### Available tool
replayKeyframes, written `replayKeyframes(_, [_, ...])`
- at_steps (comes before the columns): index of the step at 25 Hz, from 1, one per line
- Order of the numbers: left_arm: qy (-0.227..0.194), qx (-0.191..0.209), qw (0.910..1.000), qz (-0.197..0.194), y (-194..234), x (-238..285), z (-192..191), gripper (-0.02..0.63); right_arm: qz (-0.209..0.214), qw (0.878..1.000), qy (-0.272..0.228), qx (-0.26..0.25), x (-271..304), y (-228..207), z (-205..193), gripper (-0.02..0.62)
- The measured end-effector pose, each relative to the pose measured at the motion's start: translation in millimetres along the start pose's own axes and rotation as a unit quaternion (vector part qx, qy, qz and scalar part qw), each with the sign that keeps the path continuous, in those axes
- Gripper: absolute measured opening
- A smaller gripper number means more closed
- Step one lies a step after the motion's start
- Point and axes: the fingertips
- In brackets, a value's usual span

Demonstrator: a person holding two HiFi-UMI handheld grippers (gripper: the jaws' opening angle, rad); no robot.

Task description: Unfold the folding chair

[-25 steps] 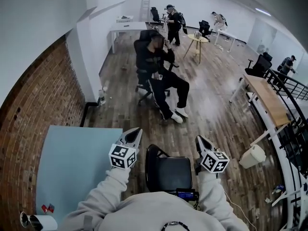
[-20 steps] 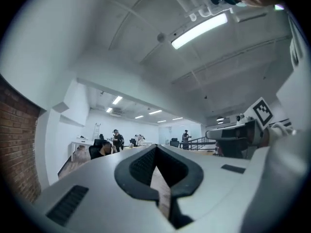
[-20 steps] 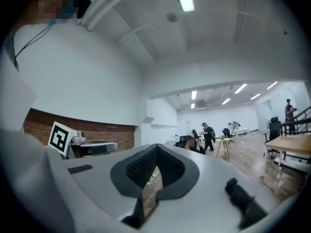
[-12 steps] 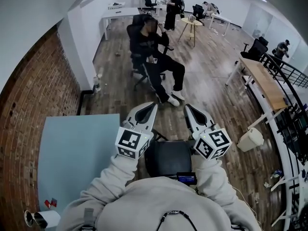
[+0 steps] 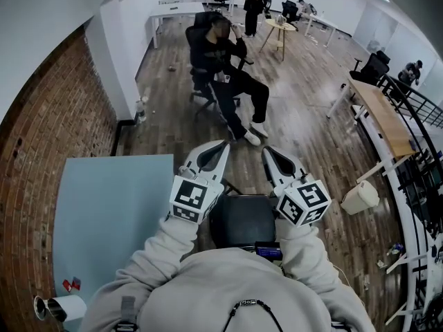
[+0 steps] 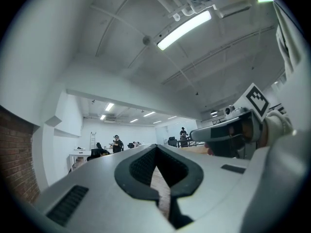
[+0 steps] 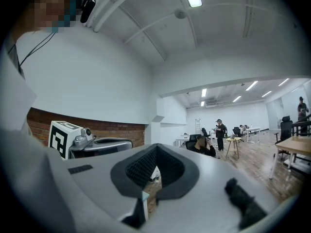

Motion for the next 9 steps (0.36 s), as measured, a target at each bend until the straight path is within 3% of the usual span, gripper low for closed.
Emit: replayKeyframes(9, [0.000, 0.012, 0.9999, -0.009, -4.3, -0.7, 0.3, 0.006, 0.000, 1.000, -0.002, 0.000, 2.6, 0.1, -0.2, 0.006])
Point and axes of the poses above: the fingertips, and each gripper's own axes: x forward along the fingers, y to its left, z out of its top, and after that the axes turned 13 degrees about -x, right-handed
